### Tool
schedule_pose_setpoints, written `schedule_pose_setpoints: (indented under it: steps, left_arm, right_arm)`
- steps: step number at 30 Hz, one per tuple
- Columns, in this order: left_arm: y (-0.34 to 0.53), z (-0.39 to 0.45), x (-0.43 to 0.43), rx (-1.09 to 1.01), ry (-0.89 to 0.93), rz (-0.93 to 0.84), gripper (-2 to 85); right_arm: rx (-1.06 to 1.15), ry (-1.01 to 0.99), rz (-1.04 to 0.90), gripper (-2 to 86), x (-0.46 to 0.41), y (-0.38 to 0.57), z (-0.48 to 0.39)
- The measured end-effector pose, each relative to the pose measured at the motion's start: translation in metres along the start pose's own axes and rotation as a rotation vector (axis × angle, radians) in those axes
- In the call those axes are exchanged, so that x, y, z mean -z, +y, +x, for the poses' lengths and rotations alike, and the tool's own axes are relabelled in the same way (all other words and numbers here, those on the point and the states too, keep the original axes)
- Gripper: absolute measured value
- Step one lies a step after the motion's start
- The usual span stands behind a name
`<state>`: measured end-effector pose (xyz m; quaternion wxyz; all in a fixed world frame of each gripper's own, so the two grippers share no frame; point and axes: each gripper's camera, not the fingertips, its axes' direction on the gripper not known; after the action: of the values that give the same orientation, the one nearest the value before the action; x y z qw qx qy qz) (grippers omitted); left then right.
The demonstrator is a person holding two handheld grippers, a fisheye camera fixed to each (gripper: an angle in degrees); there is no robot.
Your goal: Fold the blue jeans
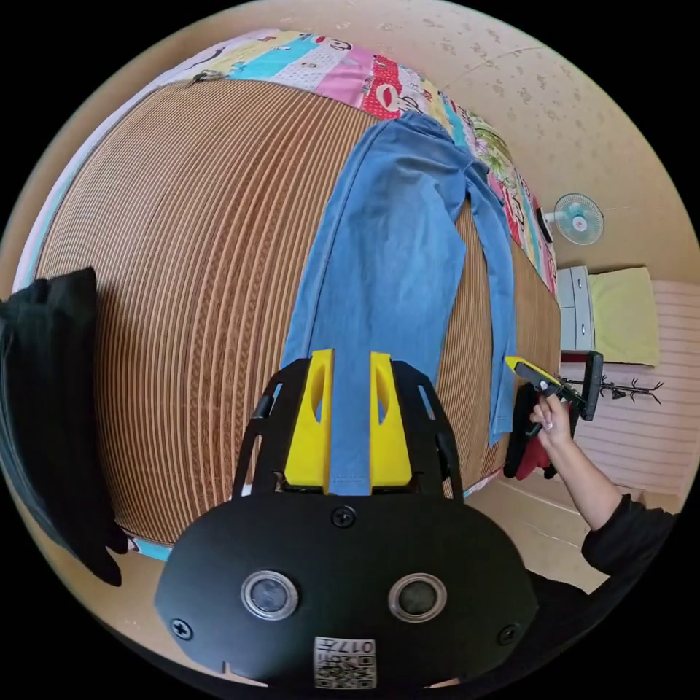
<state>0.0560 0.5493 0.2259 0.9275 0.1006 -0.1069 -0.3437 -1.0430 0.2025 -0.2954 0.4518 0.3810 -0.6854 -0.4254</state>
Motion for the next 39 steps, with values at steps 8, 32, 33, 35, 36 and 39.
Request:
schedule_pose_setpoints:
  steps: [8, 32, 33, 35, 36, 39]
  left_arm:
    - [0.037, -0.044, 0.038, 0.019, -0.045, -0.034, 10.6]
    - [0.024, 0.045, 0.157, 0.060, 0.043, 0.141, 6.8]
    - [0.015, 0.068, 0.142, 0.010, 0.099, 0.109, 6.9]
    - [0.004, 0.098, 0.120, -0.025, 0.165, 0.055, 7.1]
    - [-0.001, 0.115, 0.109, -0.036, 0.231, 0.034, 7.2]
    - [-0.014, 0.151, 0.093, -0.080, 0.380, 0.010, 7.7]
  right_arm:
    - [-0.013, -0.468, -0.088, 8.7, -0.064, 0.135, -0.032]
    - [-0.096, 0.240, 0.172, 10.4, 0.201, 0.337, 0.138]
    - [-0.089, 0.240, 0.138, 10.5, 0.198, 0.335, 0.142]
    - [-0.095, 0.186, 0.021, 7.2, 0.189, 0.337, 0.157]
    - [-0.105, 0.183, 0.039, 5.8, 0.196, 0.341, 0.159]
    - [-0.212, 0.083, 0.146, 3.5, 0.253, 0.376, 0.177]
